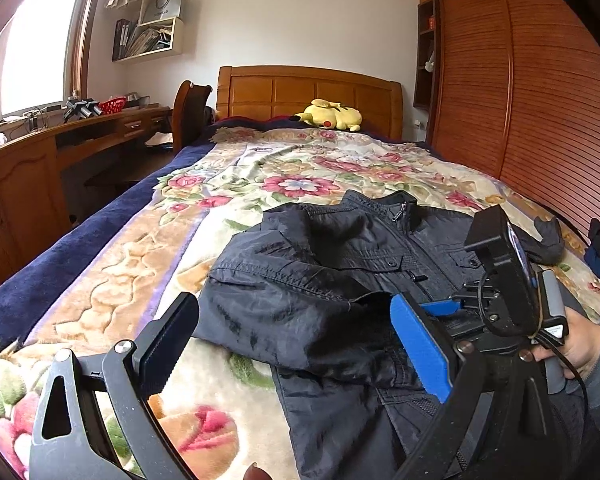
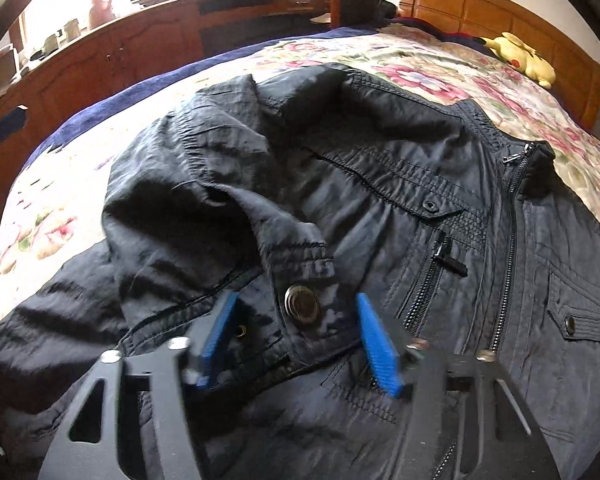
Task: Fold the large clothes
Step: 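Grasp the jacket side edge near the button with the right gripper, then fold the held side edge toward the zipper with the right gripper, then release, then move the right gripper to the other sleeve cuff and close on it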
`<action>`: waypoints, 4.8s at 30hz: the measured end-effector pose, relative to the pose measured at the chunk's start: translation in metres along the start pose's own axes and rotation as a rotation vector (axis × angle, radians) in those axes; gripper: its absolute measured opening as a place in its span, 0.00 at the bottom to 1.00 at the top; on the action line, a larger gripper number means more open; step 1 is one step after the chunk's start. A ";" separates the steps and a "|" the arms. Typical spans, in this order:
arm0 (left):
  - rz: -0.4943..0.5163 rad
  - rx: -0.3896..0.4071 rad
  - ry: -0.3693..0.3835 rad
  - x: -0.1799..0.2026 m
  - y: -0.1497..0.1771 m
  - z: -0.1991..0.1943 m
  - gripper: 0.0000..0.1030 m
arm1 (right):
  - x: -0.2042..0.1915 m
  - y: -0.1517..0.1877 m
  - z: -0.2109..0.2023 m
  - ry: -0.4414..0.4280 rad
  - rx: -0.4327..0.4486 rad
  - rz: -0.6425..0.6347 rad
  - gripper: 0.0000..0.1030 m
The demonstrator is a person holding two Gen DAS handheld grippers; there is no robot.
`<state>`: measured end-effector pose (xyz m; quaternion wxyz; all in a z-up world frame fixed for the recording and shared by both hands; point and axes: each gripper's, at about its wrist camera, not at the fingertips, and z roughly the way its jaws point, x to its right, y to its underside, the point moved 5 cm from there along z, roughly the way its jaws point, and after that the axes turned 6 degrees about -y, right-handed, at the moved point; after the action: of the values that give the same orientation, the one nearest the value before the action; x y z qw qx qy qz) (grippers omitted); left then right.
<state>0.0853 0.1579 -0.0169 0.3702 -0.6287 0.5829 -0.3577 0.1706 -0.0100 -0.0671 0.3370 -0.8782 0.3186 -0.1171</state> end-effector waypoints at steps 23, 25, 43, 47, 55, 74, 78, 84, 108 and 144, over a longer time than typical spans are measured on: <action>-0.002 0.036 0.038 0.021 -0.009 -0.007 0.94 | 0.062 0.030 -0.119 0.231 0.212 0.056 0.19; 0.011 0.044 0.041 0.025 -0.010 -0.011 0.94 | 0.066 0.036 -0.123 0.245 0.211 0.062 0.19; 0.063 0.077 0.059 0.035 -0.020 -0.025 0.94 | 0.096 0.080 -0.145 0.400 0.141 0.135 0.19; 0.058 0.092 0.083 0.037 -0.029 -0.034 0.94 | 0.100 0.087 -0.148 0.421 0.127 0.164 0.19; 0.043 0.116 0.139 0.048 -0.041 -0.049 0.94 | 0.105 0.089 -0.159 0.470 0.133 0.182 0.19; 0.113 0.050 0.243 0.140 -0.029 -0.018 0.94 | 0.130 0.094 -0.156 0.459 0.127 0.208 0.19; 0.148 0.022 0.252 0.156 -0.017 -0.008 0.94 | 0.134 0.096 -0.156 0.441 0.131 0.228 0.28; 0.173 -0.019 0.250 0.171 -0.003 0.005 0.94 | 0.140 0.105 -0.162 0.418 0.155 0.275 0.63; 0.200 -0.064 0.212 0.197 0.019 0.032 0.94 | 0.275 0.155 -0.211 0.646 0.160 0.430 0.65; 0.208 -0.107 0.220 0.200 0.028 0.043 0.94 | 0.408 0.178 -0.158 0.813 0.017 0.756 0.66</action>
<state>0.1225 -0.0408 -0.0581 0.3050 -0.5410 0.7000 -0.3526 0.3328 -0.4529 -0.0716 0.2128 -0.5841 0.7149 -0.3200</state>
